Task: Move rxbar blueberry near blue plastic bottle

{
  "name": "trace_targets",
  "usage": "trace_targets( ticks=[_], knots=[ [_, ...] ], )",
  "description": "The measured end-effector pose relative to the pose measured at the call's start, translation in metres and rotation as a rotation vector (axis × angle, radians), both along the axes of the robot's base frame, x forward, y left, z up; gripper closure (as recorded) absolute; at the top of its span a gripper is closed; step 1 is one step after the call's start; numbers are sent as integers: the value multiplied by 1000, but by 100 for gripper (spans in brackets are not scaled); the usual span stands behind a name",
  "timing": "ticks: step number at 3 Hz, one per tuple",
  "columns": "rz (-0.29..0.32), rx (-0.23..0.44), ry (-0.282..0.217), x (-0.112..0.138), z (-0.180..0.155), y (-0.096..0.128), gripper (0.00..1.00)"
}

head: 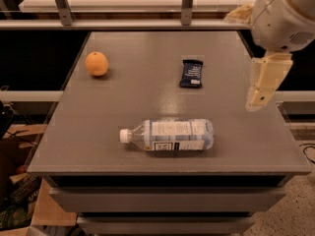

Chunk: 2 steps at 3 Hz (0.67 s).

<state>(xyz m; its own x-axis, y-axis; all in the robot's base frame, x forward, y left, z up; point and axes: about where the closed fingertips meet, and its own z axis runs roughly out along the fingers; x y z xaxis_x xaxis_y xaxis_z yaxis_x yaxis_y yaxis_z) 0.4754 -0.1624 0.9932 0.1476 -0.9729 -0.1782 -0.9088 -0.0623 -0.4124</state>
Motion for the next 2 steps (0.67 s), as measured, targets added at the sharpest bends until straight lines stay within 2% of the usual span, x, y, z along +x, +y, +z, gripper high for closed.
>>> trace_targets(
  ticks=[1,2],
  knots=[
    [223,-102,0,37,-33,19,0],
    [270,-123,-12,37,-33,19,0]
  ],
)
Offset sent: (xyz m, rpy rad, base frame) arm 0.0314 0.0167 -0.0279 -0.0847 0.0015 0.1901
